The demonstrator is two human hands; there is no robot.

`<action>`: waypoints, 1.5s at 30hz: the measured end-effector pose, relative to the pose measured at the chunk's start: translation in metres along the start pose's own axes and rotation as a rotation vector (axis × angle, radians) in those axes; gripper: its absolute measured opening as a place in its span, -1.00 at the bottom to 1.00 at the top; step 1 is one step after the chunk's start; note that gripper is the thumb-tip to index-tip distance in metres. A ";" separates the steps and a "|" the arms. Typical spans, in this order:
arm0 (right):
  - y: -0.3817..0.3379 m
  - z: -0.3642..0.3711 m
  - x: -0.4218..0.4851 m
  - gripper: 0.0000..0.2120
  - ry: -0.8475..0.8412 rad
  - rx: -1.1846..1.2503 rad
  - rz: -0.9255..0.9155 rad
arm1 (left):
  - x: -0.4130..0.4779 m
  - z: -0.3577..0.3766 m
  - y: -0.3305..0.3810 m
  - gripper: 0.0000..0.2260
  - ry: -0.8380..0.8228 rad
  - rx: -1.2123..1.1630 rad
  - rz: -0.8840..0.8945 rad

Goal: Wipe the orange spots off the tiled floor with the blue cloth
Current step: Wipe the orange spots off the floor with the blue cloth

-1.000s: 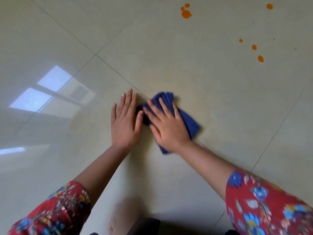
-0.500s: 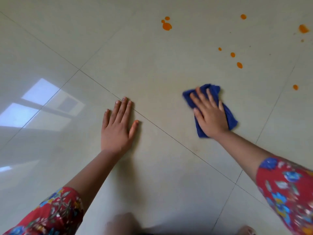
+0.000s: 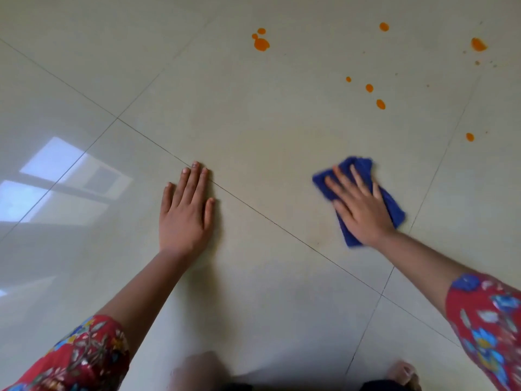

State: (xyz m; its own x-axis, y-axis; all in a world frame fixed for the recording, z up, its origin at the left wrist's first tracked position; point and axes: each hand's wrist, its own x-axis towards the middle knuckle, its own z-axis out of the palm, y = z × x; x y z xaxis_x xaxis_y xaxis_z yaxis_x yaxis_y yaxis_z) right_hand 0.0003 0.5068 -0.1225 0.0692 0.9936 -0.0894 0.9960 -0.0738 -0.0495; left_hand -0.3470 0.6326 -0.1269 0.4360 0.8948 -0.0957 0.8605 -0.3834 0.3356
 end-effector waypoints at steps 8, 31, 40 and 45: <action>-0.100 0.010 -0.037 -0.48 -0.097 -0.011 -0.554 | 0.001 0.009 0.037 -0.51 -0.009 -0.131 0.096; 0.038 0.002 -0.065 -0.47 -0.049 0.003 0.380 | -0.011 0.019 0.056 -0.50 -0.087 -0.065 0.189; -0.080 0.014 -0.121 -0.44 -0.105 0.007 -0.140 | -0.011 0.032 0.110 -0.50 -0.140 -0.208 0.294; -0.017 0.005 -0.114 -0.47 -0.076 0.047 0.519 | -0.001 0.028 0.114 -0.51 -0.144 -0.256 0.283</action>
State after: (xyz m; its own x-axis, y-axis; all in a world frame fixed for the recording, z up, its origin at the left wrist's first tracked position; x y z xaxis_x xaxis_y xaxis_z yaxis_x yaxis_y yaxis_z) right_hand -0.0250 0.3945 -0.1162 0.5468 0.8164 -0.1860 0.8281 -0.5601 -0.0238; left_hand -0.2423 0.5812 -0.1148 0.6945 0.7138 -0.0902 0.6154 -0.5244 0.5885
